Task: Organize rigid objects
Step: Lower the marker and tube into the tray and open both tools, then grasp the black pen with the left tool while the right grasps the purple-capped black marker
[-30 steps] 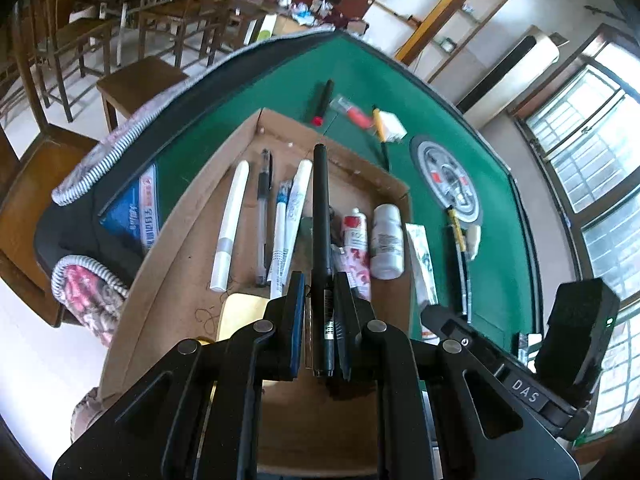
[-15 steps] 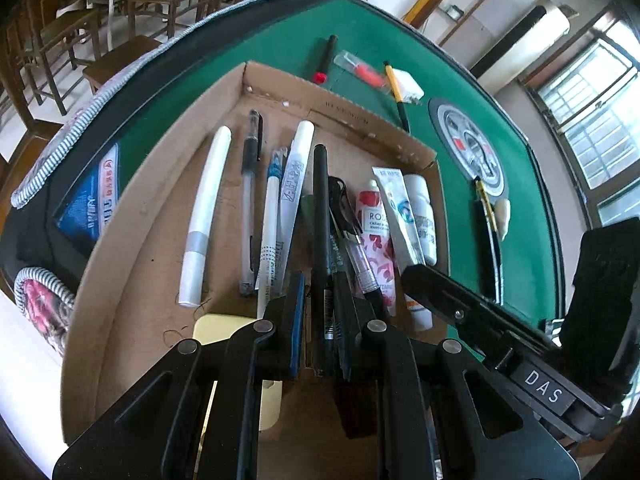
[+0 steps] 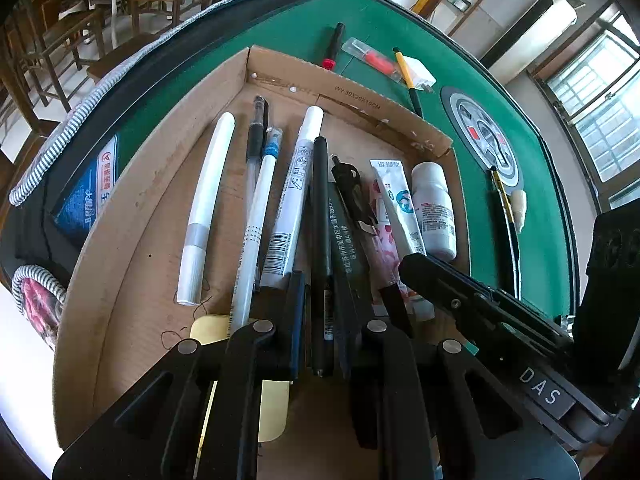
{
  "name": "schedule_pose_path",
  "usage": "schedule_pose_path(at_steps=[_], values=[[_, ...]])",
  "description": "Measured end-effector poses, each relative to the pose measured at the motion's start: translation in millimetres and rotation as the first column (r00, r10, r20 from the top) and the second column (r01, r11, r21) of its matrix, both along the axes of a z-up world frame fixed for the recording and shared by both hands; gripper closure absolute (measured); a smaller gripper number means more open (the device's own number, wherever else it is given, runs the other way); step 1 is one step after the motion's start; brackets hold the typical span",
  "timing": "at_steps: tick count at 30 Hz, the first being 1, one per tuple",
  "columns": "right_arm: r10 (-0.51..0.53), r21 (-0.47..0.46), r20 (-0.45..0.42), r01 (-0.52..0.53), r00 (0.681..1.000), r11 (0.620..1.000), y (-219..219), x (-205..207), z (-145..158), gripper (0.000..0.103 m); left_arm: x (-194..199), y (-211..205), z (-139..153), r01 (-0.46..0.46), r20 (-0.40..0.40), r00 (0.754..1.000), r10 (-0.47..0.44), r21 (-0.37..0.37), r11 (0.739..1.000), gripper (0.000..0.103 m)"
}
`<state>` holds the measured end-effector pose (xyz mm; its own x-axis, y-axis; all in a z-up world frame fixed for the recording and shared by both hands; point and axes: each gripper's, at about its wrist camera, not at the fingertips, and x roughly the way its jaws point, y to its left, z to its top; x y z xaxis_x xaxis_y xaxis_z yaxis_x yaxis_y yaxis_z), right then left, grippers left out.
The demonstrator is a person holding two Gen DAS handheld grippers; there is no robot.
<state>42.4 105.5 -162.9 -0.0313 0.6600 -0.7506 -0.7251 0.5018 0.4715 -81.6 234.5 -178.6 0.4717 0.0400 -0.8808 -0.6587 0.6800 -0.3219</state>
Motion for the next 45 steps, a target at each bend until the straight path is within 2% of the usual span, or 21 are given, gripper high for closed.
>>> schedule_pose_path(at_steps=[9,12,13,14,15,17,22,28,32,39,45], values=[[0.012,-0.012,0.012,-0.011,1.0,1.0,1,0,1,0.088,0,-2,0,0.001,0.003,1.0,-0.001,-0.003,1.0,0.089],[-0.002,-0.004,0.002,0.002,1.0,1.0,-2,3,2,0.087,-4,-1,2,-0.005,0.032,0.999,0.006,-0.025,1.0,0.076],[-0.007,0.007,-0.007,0.007,1.0,1.0,-4,4,2,0.087,-6,-1,4,-0.007,0.044,0.999,0.008,-0.031,0.999,0.069],[-0.002,0.018,-0.015,0.003,1.0,1.0,-6,5,3,0.085,-7,-1,6,-0.008,0.057,0.998,0.01,-0.036,0.999,0.063],[0.009,0.039,-0.026,-0.008,1.0,0.999,-9,6,4,0.078,-9,-2,8,-0.012,0.067,0.998,0.014,-0.041,0.999,0.062],[0.005,0.057,-0.025,-0.004,1.0,0.998,-12,6,9,0.072,-12,-2,12,-0.023,0.074,0.997,0.026,-0.048,0.999,0.062],[-0.002,0.113,0.002,0.001,1.0,0.994,-32,2,28,0.072,-19,-12,29,-0.03,0.112,0.993,0.032,-0.026,0.999,0.062],[-0.046,0.137,-0.019,0.048,0.999,0.989,-65,1,29,0.072,-24,-43,60,-0.015,0.162,0.987,0.005,0.059,0.998,0.062],[-0.086,0.159,-0.04,0.092,0.995,0.983,-93,6,29,0.072,-23,-72,75,0.039,0.18,0.982,-0.057,0.102,0.994,0.062],[-0.174,0.176,-0.05,0.18,0.983,0.968,-138,15,27,0.072,-16,-119,69,0.113,0.159,0.979,-0.128,0.097,0.989,0.062],[-0.245,0.163,-0.051,0.25,0.968,0.955,-170,28,21,0.072,-3,-145,60,0.162,0.145,0.975,-0.169,0.064,0.985,0.062]])
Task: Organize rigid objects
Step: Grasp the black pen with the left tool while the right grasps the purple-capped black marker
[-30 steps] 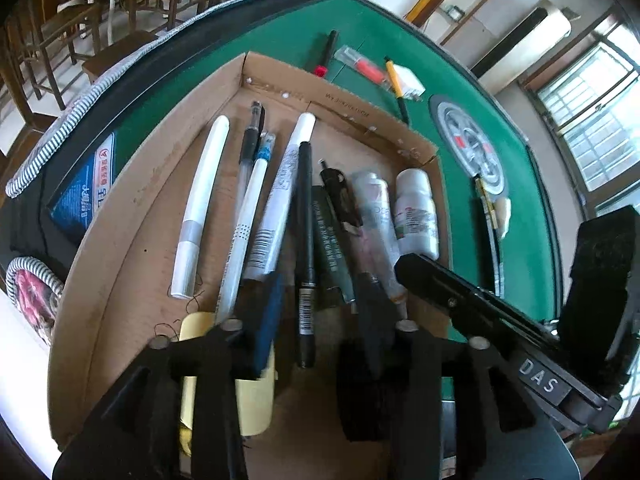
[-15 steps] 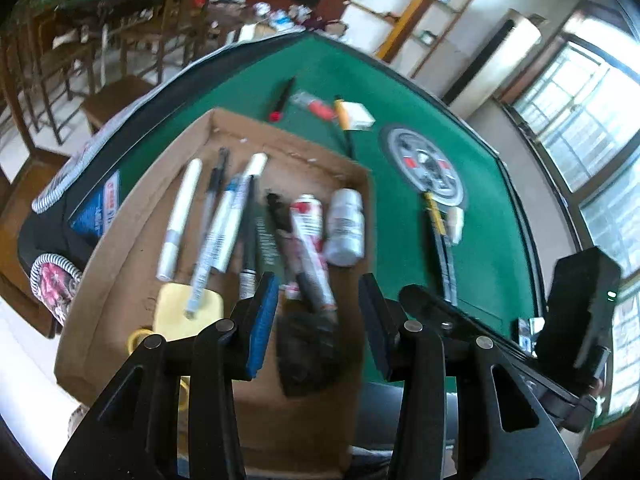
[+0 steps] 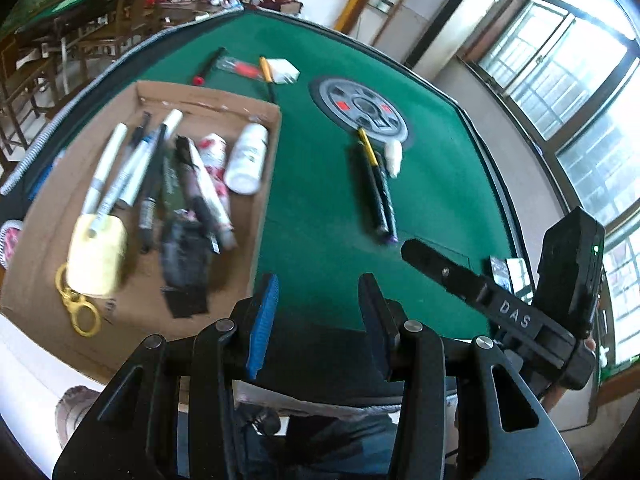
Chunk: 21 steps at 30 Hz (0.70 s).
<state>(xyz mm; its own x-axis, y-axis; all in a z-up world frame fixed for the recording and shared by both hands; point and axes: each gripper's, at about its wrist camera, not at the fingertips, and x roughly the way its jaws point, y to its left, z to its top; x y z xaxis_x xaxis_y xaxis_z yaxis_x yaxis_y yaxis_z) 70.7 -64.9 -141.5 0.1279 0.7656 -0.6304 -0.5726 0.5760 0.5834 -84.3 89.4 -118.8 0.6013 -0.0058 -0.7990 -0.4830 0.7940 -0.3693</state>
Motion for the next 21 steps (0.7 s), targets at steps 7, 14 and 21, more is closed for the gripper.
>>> schedule_pose_path(at_steps=[7,14,21], values=[[-0.078,-0.047,-0.007,0.077,0.997,0.996,-8,21,-7,0.072,16,-9,-8,0.027,-0.027,0.999,-0.027,-0.009,1.0,0.062],[-0.09,-0.123,0.0,0.089,0.996,0.988,2,47,-20,0.073,35,1,-24,0.032,-0.063,0.997,-0.034,-0.035,0.999,0.062],[-0.104,-0.158,-0.023,0.099,0.994,0.983,11,71,-29,0.079,55,8,-32,0.055,-0.076,0.995,-0.06,-0.059,0.997,0.062]])
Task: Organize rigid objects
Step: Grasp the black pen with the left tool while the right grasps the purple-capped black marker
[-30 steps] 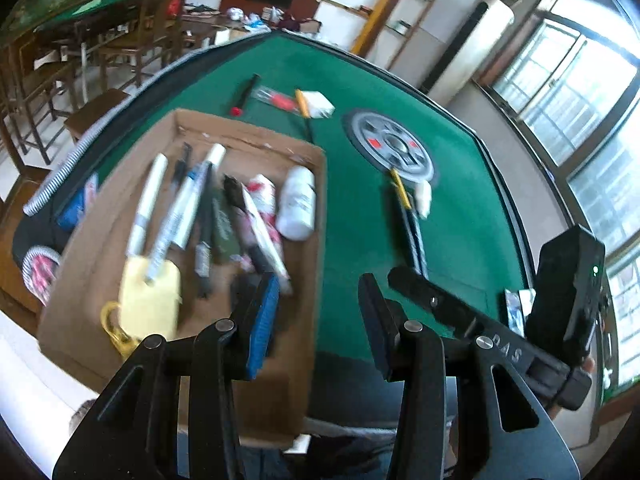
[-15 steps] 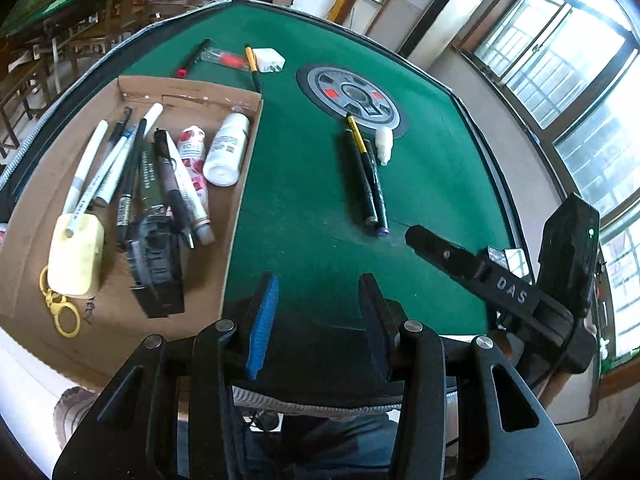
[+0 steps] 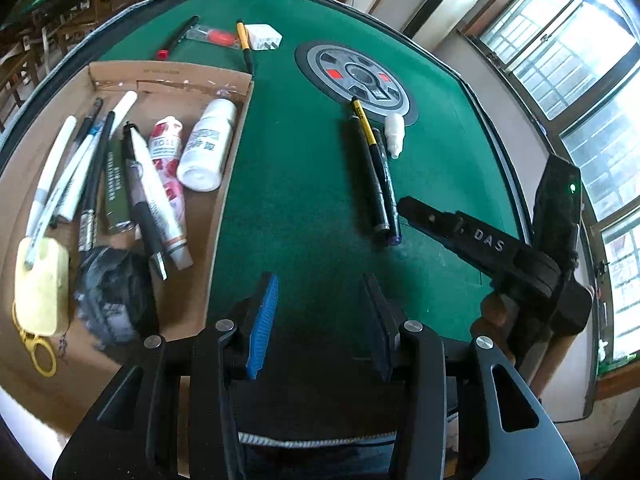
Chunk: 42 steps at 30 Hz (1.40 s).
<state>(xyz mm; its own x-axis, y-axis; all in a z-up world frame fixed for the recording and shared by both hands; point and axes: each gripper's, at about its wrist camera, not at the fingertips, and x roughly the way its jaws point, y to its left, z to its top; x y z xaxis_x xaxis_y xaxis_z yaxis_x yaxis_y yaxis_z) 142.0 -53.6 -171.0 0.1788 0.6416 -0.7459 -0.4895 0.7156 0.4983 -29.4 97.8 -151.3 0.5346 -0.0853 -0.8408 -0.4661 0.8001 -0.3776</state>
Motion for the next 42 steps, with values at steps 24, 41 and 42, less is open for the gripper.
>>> schedule_pose_path(at_steps=[24,41,42], values=[[0.009,-0.135,0.072,0.001,0.997,0.991,-14,-2,-3,0.09,69,-1,-15,0.064,-0.071,0.995,-0.063,0.002,0.998,0.062],[-0.007,-0.015,-0.018,0.007,1.0,1.0,-50,-1,-10,0.088,132,-26,-41,0.116,-0.188,0.979,-0.083,0.174,0.978,0.088],[-0.008,-0.015,-0.016,0.008,1.0,1.0,-50,-2,-10,0.088,126,-27,-41,0.121,-0.188,0.978,-0.086,0.181,0.976,0.088]])
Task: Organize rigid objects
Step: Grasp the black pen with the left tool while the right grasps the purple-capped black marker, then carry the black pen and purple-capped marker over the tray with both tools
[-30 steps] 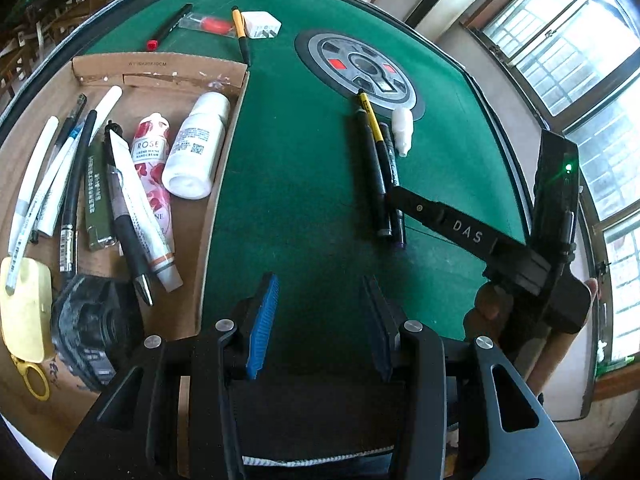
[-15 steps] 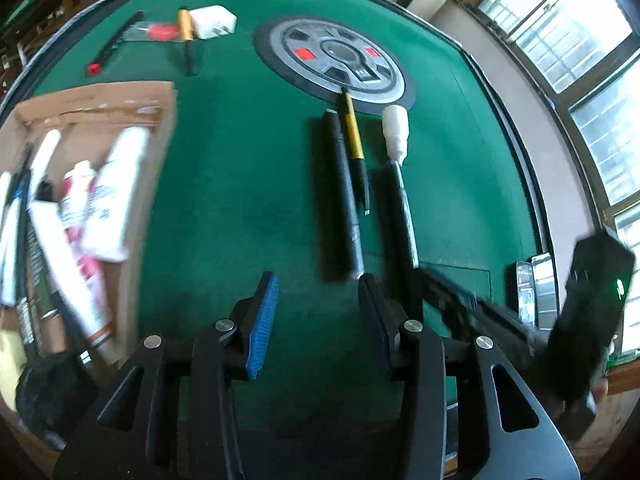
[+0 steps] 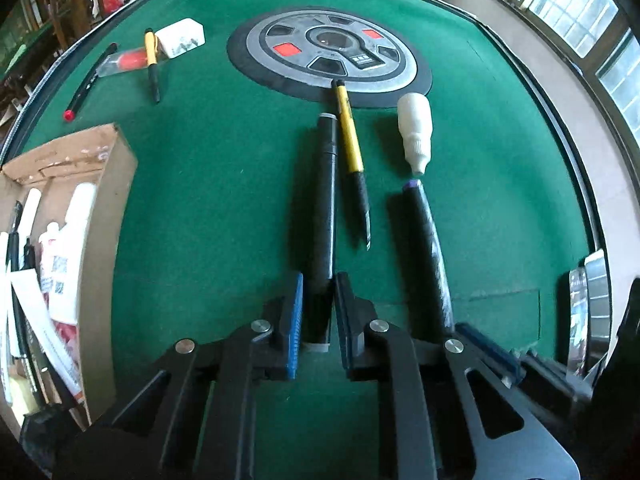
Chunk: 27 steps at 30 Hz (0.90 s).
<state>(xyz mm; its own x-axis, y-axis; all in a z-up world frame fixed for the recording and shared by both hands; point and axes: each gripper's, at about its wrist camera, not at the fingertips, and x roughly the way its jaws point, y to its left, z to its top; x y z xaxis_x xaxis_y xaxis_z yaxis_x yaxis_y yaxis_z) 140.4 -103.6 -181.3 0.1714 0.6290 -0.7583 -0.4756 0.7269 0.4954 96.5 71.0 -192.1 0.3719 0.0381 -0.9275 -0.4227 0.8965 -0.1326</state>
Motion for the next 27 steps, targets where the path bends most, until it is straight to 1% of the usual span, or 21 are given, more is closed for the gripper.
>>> schedule_pose_path(at_steps=[4,7,8,9,10,11,12,13,14,15,17,20,21,22,23,24,25,27], values=[[0.002,-0.015,0.02,-0.001,1.0,1.0,4,-1,1,0.087,-31,-3,1,0.002,-0.002,1.0,-0.002,-0.015,1.0,0.088],[-0.002,-0.015,0.022,0.002,1.0,1.0,6,0,1,0.087,-49,-4,1,0.014,-0.014,1.0,-0.015,-0.085,0.996,0.088],[-0.003,-0.015,0.02,0.003,1.0,1.0,6,2,1,0.085,-52,-3,1,0.013,-0.016,1.0,-0.015,-0.094,0.995,0.088],[-0.007,-0.015,0.02,0.007,1.0,1.0,6,3,2,0.078,-54,-2,3,0.011,-0.015,1.0,-0.013,-0.091,0.996,0.088],[-0.014,-0.012,0.027,0.014,1.0,1.0,7,4,3,0.073,-54,-1,6,0.015,-0.002,1.0,-0.016,-0.083,0.996,0.088],[-0.018,-0.014,0.037,0.019,0.999,1.0,9,5,5,0.068,-53,-2,9,0.019,0.008,1.0,-0.018,-0.072,0.997,0.084],[-0.015,-0.017,0.048,0.016,0.999,1.0,11,6,7,0.068,-49,0,13,0.017,0.015,1.0,-0.016,-0.056,0.998,0.081],[-0.007,-0.021,0.056,0.008,0.998,1.0,14,7,8,0.068,-46,1,15,0.014,0.023,1.0,-0.013,-0.049,0.999,0.076],[0.002,-0.026,0.063,0.0,0.998,1.0,17,8,9,0.068,-42,1,18,0.019,0.04,0.999,-0.017,-0.042,0.999,0.074],[0.007,-0.035,0.064,-0.004,0.998,0.999,20,9,8,0.068,-36,0,19,0.031,0.053,0.998,-0.029,-0.026,0.999,0.074],[0.005,-0.051,0.063,-0.002,0.998,0.999,24,10,4,0.068,-24,1,12,0.033,0.031,0.999,-0.033,0.014,0.999,0.074],[0.002,-0.071,0.091,0.005,0.996,0.997,26,7,5,0.068,-19,3,3,0.028,0.01,1.0,-0.028,0.006,1.0,0.074],[0.001,-0.079,0.1,0.007,0.995,0.997,26,4,5,0.071,-20,2,4,0.027,0.023,0.999,-0.027,0.024,0.999,0.074],[0.01,-0.094,0.115,0.001,0.993,0.996,27,0,5,0.072,-22,1,2,0.022,0.019,1.0,-0.023,0.029,0.999,0.078],[0.019,-0.109,0.13,-0.005,0.991,0.994,28,-3,5,0.077,-25,1,3,0.015,0.028,0.999,-0.016,0.038,0.999,0.083],[0.02,-0.125,0.146,-0.002,0.989,0.992,28,-7,5,0.083,-28,2,3,0.01,0.031,0.999,-0.011,0.041,0.999,0.086],[0.019,-0.138,0.155,0.003,0.988,0.99,29,-9,4,0.086,-32,2,2,0.007,0.032,0.999,-0.008,0.042,0.999,0.088],[0.023,-0.143,0.156,-0.001,0.987,0.99,29,-13,4,0.087,-44,1,2,-0.008,0.039,0.999,0.006,0.039,0.999,0.088]])
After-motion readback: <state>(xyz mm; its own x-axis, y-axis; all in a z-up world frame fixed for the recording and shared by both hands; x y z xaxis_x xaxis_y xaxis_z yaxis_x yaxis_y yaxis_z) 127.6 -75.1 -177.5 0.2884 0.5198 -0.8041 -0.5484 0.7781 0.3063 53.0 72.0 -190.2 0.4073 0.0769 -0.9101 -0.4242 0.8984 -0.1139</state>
